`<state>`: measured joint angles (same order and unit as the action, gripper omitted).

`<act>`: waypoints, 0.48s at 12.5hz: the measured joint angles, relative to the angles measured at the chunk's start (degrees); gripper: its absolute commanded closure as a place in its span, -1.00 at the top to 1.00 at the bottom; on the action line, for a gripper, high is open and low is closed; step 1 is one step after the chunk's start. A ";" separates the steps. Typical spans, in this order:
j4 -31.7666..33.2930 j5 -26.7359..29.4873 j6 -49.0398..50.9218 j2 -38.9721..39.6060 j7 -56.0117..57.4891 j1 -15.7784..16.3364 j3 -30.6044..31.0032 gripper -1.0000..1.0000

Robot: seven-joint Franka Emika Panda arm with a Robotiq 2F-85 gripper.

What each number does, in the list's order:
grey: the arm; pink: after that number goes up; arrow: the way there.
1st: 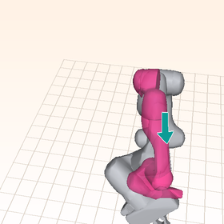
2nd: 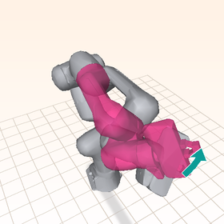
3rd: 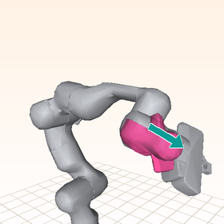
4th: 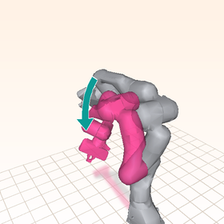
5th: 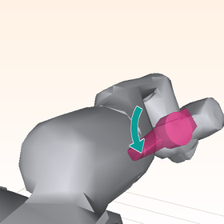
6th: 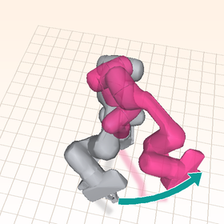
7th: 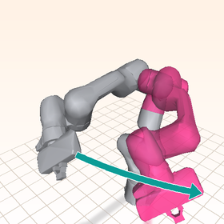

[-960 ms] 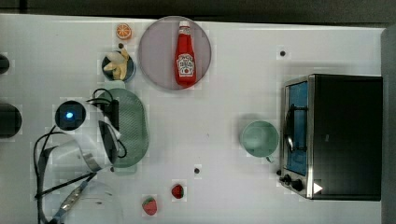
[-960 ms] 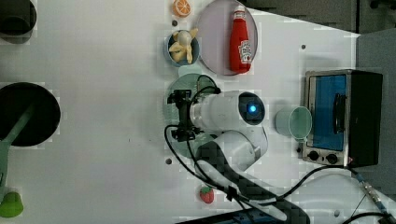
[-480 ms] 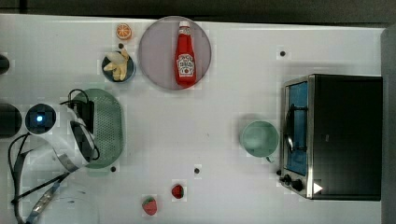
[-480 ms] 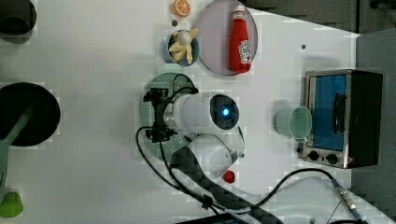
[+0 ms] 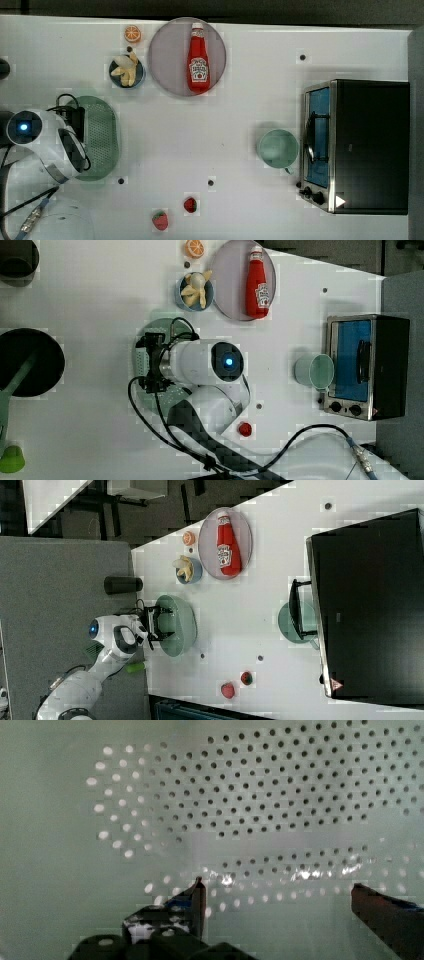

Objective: Drag strainer right to left.

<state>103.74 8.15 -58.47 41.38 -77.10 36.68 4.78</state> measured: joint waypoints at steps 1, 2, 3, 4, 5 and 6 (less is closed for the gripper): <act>-0.78 -0.20 0.34 0.42 0.00 0.39 0.07 1.00; -0.62 0.89 1.26 0.06 0.39 0.53 0.34 1.00; -0.22 2.25 3.89 -0.53 0.90 0.87 0.06 1.00; 0.00 2.16 7.64 -1.37 2.07 1.43 -0.71 1.00; 0.95 1.55 13.18 -3.05 4.42 2.07 -1.83 1.00; 2.91 1.09 17.77 -5.88 6.71 2.49 -3.05 1.00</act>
<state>106.65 9.24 -40.71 35.50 -70.39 39.17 1.73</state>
